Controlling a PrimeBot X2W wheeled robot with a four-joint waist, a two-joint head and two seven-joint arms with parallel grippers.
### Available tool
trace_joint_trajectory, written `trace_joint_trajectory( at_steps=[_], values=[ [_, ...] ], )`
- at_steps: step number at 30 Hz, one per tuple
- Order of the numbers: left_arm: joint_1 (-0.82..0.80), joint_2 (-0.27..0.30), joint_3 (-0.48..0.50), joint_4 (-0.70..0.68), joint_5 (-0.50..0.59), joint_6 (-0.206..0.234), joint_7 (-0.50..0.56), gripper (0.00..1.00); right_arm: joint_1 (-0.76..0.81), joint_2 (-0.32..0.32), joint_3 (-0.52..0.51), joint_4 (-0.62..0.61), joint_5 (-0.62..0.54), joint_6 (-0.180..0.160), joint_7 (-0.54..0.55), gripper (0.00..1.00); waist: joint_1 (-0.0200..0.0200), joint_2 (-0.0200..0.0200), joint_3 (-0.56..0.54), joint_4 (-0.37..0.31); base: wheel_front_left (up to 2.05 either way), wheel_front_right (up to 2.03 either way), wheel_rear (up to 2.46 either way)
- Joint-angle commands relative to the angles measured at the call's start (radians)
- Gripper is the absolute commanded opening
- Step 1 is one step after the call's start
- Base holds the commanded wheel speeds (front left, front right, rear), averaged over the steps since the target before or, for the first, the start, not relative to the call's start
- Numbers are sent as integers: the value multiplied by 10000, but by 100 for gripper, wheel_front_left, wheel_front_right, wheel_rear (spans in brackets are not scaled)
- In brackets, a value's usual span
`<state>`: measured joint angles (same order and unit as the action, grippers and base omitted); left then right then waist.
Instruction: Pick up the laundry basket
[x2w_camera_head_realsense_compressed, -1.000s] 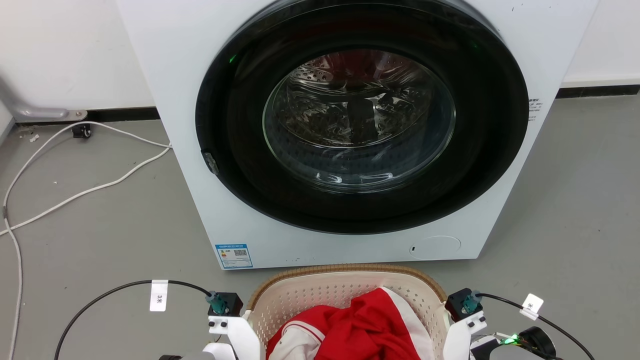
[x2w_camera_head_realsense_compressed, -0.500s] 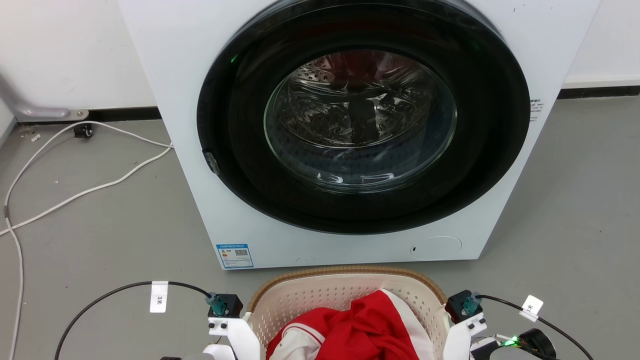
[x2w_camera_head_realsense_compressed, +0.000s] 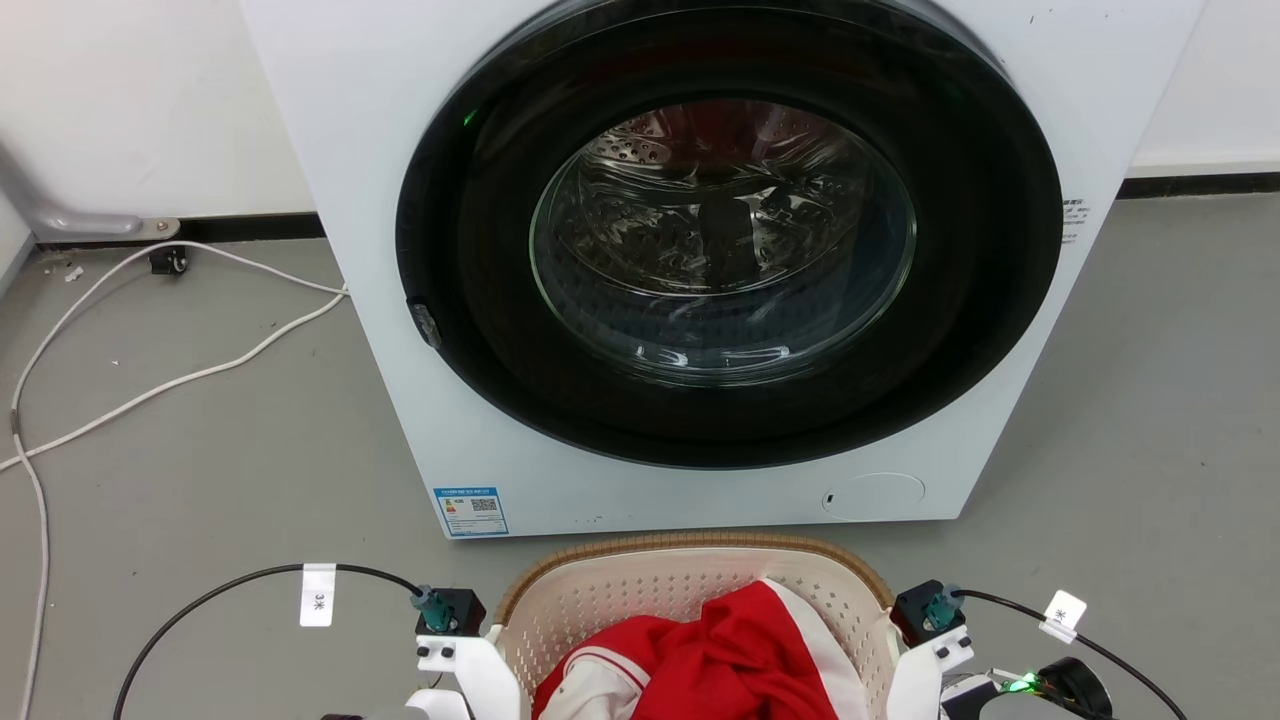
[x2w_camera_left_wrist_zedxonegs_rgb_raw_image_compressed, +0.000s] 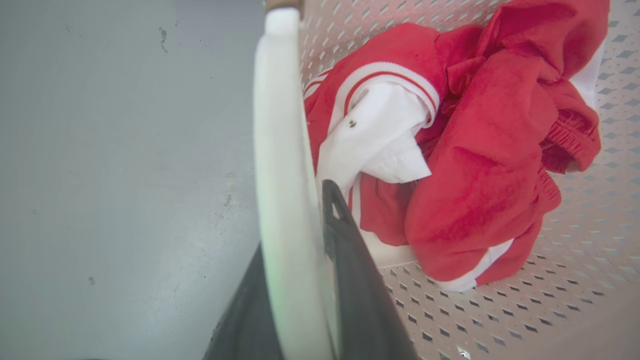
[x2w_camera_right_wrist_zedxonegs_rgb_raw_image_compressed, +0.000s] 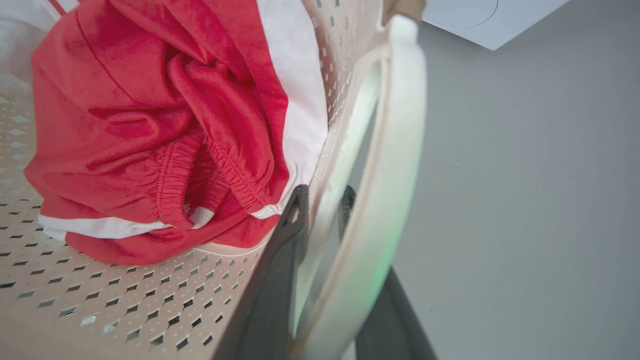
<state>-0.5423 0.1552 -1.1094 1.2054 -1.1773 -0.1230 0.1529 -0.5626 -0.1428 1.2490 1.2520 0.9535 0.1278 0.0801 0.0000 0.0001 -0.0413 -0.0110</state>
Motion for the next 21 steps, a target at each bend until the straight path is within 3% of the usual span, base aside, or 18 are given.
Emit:
trace_joint_trajectory(
  at_steps=[1, 21],
  values=[
    [-222, -6, -43, -65, -54, -127, -111, 0, -68, 45, 94, -12, 13, 53, -10, 0, 0, -1, -3, 1, 0, 0, 0],
    [-255, 33, -377, -59, -393, -127, -211, 0, -50, 39, 239, 18, 166, 53, -37, 0, 0, -1, 9, -4, 0, 0, 0]
  ],
)
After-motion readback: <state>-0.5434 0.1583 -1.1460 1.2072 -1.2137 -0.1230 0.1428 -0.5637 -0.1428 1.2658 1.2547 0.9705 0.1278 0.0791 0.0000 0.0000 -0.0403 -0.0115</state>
